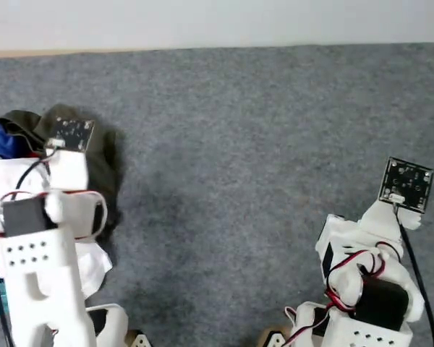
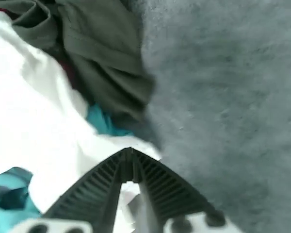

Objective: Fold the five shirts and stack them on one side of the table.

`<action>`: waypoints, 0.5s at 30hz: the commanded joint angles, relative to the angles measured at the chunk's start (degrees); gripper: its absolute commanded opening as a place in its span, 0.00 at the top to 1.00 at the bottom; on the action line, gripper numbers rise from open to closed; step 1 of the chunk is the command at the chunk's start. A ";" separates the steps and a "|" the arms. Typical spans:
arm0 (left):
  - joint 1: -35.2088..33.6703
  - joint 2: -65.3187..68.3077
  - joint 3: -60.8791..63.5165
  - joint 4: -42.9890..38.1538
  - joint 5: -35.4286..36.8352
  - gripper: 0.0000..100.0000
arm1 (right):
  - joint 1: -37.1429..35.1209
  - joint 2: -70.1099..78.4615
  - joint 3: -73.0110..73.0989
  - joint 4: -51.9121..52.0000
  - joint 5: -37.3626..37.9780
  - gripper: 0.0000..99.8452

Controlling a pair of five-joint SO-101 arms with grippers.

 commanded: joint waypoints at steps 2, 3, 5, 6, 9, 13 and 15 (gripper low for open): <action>-12.22 3.52 -1.98 1.67 -7.03 1.00 | 0.75 -0.22 -2.29 0.22 -0.18 0.99; -14.86 4.66 -1.98 1.76 -8.70 1.00 | 0.75 -0.22 -2.29 0.22 -0.09 0.99; -19.60 6.95 -1.89 1.76 -11.96 1.00 | 0.75 -0.22 -2.29 0.40 0.00 0.99; -21.63 8.18 -1.89 1.76 -13.54 1.00 | 0.75 -0.22 -2.29 0.48 0.44 0.99; -25.76 11.78 -1.98 1.76 -17.85 0.99 | 0.75 -0.22 -2.20 1.45 5.19 0.99; -29.27 14.59 -2.33 1.85 -20.92 0.89 | 0.75 -0.22 -2.20 1.98 9.58 0.99; -30.77 14.59 -3.65 1.85 -20.92 0.84 | 0.75 -0.22 -1.49 1.98 9.58 0.99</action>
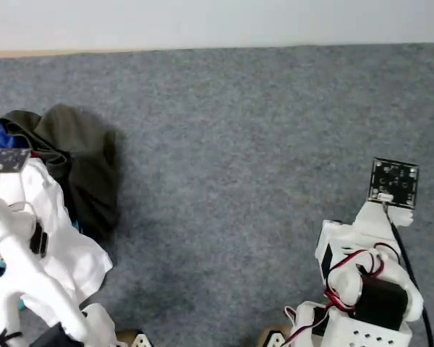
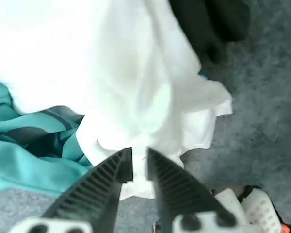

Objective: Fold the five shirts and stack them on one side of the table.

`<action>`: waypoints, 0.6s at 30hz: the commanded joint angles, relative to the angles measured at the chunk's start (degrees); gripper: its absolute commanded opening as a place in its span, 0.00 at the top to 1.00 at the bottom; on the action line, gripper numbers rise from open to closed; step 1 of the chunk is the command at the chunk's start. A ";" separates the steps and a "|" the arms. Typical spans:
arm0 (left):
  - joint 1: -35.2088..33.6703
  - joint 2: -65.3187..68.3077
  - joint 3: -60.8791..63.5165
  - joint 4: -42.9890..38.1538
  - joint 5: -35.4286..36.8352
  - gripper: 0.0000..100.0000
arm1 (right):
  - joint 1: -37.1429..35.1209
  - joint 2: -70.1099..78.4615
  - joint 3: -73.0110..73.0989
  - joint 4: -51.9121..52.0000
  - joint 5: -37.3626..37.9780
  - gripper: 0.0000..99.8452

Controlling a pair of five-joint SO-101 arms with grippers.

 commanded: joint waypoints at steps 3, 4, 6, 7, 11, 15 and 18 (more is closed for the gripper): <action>-3.25 0.18 -6.37 1.85 -0.97 0.79 | 0.75 -0.31 0.88 0.22 1.76 0.99; -3.25 0.18 -7.08 1.85 -0.97 0.78 | 0.75 -0.40 1.67 0.22 1.76 0.99; -2.90 0.18 -7.69 1.93 -0.97 0.76 | 0.75 -0.48 2.73 -0.04 1.76 0.99; -2.81 0.26 -7.52 1.93 -1.05 0.75 | 0.75 -0.48 2.99 -0.13 1.76 0.99; -1.23 0.62 -4.79 1.85 -2.99 0.74 | 0.75 -0.31 3.08 -0.40 1.76 0.99; -0.35 0.79 -0.40 1.23 -3.43 0.74 | 0.75 -0.31 3.08 -0.40 1.76 0.99; -0.35 0.79 1.27 -1.23 -3.43 0.74 | 0.75 -0.31 3.08 -0.40 1.67 0.99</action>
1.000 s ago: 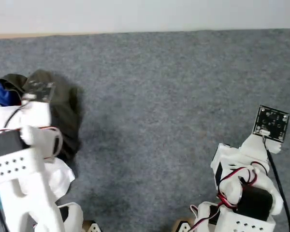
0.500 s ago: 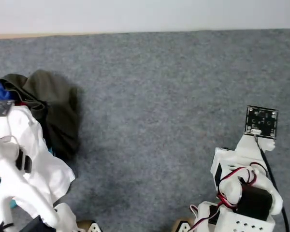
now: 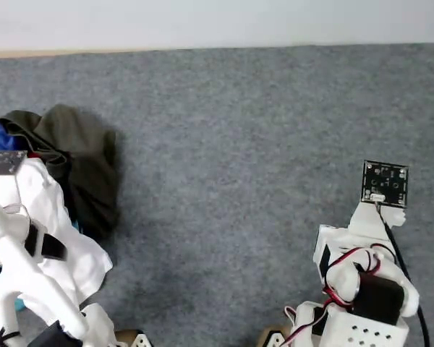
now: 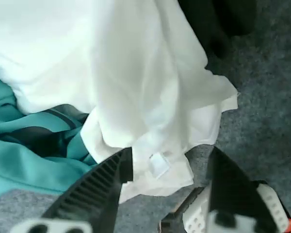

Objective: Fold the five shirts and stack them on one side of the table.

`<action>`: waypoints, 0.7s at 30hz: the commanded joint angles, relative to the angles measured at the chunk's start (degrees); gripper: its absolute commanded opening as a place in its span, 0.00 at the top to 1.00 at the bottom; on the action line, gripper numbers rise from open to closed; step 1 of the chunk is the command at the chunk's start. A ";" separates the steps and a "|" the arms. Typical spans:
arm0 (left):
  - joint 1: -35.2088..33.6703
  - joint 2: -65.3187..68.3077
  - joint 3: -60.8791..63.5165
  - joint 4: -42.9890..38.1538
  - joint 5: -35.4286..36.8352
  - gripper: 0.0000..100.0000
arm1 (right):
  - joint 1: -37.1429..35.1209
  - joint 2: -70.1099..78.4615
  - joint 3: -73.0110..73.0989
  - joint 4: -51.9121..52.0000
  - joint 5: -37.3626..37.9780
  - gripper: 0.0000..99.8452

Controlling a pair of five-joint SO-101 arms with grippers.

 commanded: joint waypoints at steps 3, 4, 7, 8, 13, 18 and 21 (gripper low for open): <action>0.35 0.09 1.45 -3.43 -0.62 0.74 | 0.75 -0.04 -0.35 -0.40 0.62 0.99; 0.35 0.09 1.89 -4.40 -0.62 0.74 | 0.75 -0.04 -0.35 -0.40 0.62 0.99; 0.35 0.09 3.03 -6.95 -0.62 0.74 | 0.75 -0.04 -0.26 -0.40 0.62 0.99; 0.35 0.09 3.30 -7.56 -0.62 0.75 | 0.75 -0.04 -0.26 -0.40 0.62 0.99; 0.35 0.09 4.35 -9.32 -0.53 0.75 | 0.75 -0.04 -0.26 -0.40 0.62 0.99; 0.35 0.09 8.04 -10.46 -0.53 0.76 | 0.75 -0.04 -0.26 -0.40 0.53 0.99; 0.35 0.09 8.66 -10.46 -0.62 0.79 | 0.75 -0.04 -0.26 -0.40 0.53 0.99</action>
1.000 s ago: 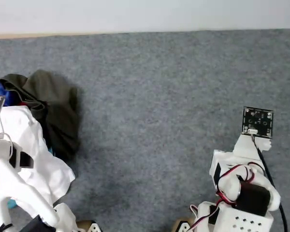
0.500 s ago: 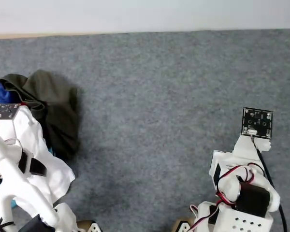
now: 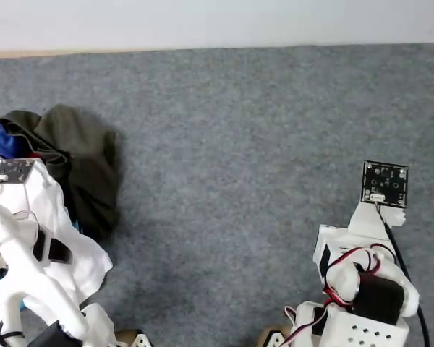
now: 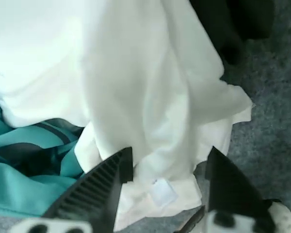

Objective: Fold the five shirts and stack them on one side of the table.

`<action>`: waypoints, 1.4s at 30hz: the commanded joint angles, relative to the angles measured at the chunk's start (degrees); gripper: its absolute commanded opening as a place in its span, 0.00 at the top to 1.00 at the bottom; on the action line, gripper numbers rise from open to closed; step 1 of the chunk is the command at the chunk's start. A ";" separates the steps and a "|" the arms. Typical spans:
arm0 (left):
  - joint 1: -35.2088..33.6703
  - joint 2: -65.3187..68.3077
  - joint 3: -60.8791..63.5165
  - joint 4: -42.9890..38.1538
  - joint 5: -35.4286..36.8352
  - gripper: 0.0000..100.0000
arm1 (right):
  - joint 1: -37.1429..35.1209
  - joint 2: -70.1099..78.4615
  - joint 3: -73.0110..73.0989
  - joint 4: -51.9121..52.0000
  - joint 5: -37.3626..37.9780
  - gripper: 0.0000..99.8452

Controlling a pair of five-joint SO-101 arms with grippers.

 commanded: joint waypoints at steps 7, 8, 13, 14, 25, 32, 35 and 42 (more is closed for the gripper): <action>0.35 -0.44 -0.40 -0.35 -0.62 0.90 | 0.75 -0.04 -0.26 -0.48 0.53 0.99; 0.35 -0.44 -0.48 -0.09 -0.62 0.92 | 0.75 -0.04 -0.26 -0.57 0.53 0.99; 4.13 -0.44 -4.00 6.95 -0.62 1.00 | 0.66 -0.04 -0.26 -2.33 0.53 0.99; 5.45 -0.44 -5.23 9.23 -0.62 1.00 | 0.66 -0.04 -0.26 -2.51 0.62 0.99; 10.90 -2.46 -19.82 11.52 8.00 1.00 | 0.66 -0.04 -0.70 -2.24 0.53 0.99; 24.09 -2.46 -31.43 11.52 17.05 1.00 | 0.66 0.04 -0.70 -2.33 0.70 0.99; 32.79 -2.37 -35.74 11.43 21.54 1.00 | 0.66 0.04 -0.70 -2.51 0.79 0.99; 49.41 6.95 -48.48 11.25 28.13 1.00 | 0.57 0.04 -0.62 -2.68 0.79 0.99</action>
